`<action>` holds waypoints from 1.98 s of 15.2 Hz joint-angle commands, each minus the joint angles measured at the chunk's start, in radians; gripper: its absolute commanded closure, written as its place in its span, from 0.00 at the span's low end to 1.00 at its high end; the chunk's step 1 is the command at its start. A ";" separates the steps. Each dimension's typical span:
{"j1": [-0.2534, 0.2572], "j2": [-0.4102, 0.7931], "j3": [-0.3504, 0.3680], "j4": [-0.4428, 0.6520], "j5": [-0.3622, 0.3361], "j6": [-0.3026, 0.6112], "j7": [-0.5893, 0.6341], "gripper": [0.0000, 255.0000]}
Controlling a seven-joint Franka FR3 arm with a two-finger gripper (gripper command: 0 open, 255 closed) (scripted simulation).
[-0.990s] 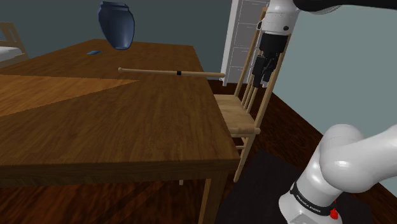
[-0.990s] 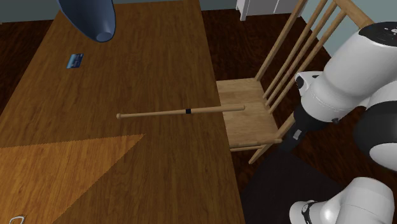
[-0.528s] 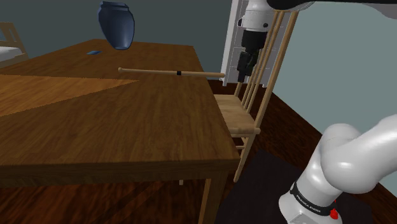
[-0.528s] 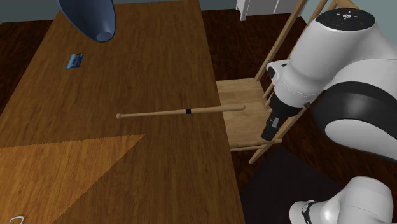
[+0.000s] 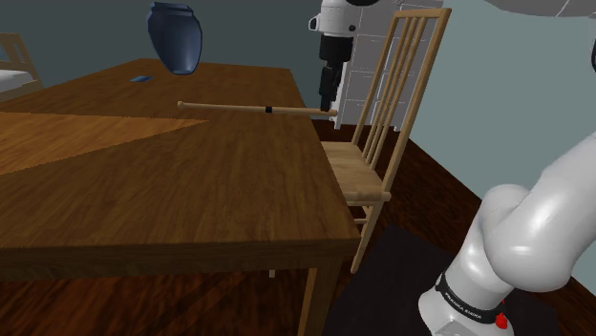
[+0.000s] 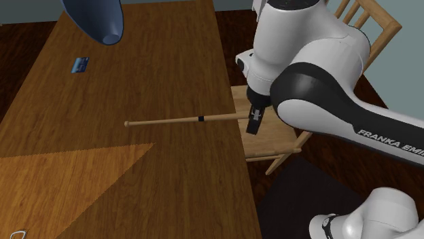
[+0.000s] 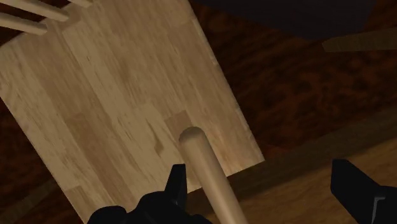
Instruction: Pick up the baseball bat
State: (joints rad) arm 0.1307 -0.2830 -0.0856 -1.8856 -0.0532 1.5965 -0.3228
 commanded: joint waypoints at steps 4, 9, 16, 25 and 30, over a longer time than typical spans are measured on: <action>0.034 0.188 0.015 0.205 0.000 -0.010 -0.117 0.00; 0.063 0.378 0.041 0.443 -0.005 -0.051 -0.223 0.00; 0.077 0.449 0.057 0.485 -0.011 -0.019 -0.264 0.00; 0.077 0.438 0.057 0.422 -0.012 0.033 -0.261 1.00; 0.077 0.439 0.057 0.425 -0.012 0.031 -0.261 1.00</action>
State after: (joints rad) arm 0.2081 0.1539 -0.0282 -1.4595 -0.0640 1.6278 -0.5836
